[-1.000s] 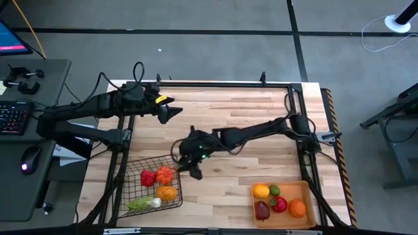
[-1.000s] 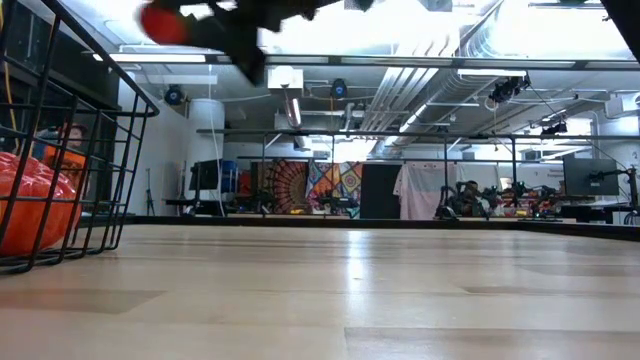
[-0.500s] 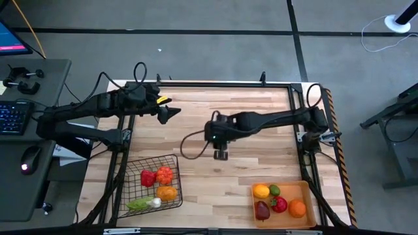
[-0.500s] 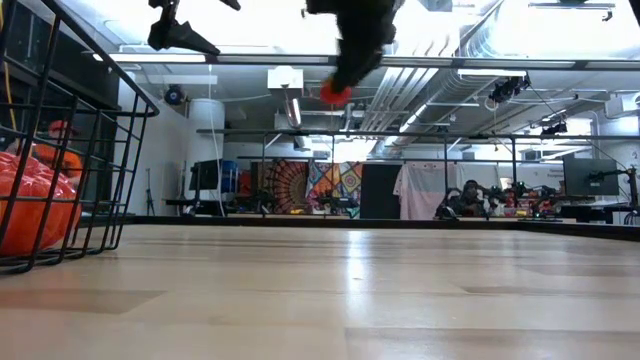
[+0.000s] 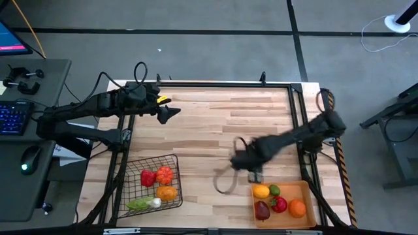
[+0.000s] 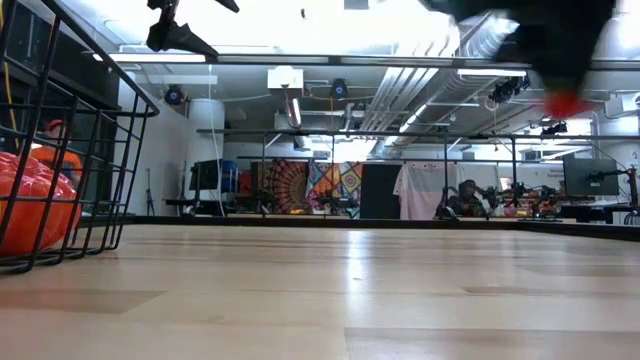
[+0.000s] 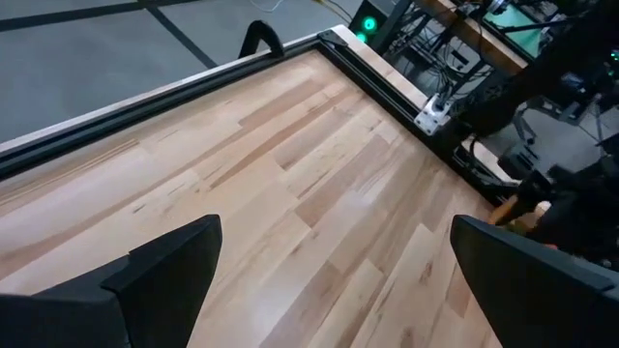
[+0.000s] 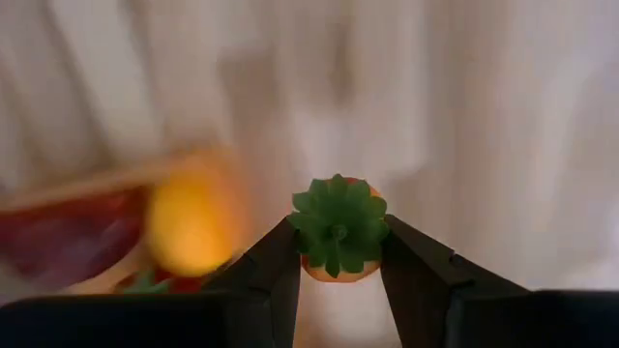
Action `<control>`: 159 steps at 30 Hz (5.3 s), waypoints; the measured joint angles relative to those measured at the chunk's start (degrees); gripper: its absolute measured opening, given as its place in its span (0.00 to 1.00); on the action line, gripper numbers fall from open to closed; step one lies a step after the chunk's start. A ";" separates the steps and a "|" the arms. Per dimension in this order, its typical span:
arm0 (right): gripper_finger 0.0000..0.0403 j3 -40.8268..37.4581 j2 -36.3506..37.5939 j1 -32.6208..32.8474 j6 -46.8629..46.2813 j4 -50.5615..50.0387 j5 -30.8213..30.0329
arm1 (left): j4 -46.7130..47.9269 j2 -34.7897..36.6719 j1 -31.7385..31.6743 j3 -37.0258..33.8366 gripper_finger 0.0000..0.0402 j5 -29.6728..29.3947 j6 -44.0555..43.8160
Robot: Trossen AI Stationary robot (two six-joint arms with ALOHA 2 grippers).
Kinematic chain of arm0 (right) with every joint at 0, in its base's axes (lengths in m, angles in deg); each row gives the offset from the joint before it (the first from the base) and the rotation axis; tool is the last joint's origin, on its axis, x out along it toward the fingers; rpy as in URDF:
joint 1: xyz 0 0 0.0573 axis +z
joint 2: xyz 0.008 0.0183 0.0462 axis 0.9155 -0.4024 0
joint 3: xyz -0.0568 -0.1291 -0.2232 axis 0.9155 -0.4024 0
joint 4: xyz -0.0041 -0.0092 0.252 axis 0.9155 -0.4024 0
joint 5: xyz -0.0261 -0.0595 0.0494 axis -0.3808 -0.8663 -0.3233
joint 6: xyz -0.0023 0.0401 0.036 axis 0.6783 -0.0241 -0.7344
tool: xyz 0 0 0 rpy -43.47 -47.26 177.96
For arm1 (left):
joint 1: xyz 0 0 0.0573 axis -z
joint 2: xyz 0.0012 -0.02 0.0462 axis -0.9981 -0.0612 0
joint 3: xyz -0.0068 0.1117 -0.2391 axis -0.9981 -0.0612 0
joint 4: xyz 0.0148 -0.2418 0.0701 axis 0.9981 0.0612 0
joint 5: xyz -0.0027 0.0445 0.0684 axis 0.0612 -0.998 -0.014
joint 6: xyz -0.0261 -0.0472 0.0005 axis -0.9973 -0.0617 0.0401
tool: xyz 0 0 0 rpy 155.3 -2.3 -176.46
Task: Sort produce into baskets
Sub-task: Put the red strawberry into the orange bin, then return to Home Position
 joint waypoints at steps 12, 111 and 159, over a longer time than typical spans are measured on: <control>0.29 -26.34 16.98 22.00 -72.89 11.76 15.60 | -0.15 0.00 0.00 0.00 0.98 0.11 0.02; 0.00 -58.64 48.68 -26.73 -9.80 87.90 -0.22 | -66.08 30.60 9.33 -58.93 0.02 14.95 -10.60; 0.00 -83.94 99.15 -27.44 14.29 77.36 -3.85 | -51.55 54.15 5.79 -58.90 0.02 14.93 -10.54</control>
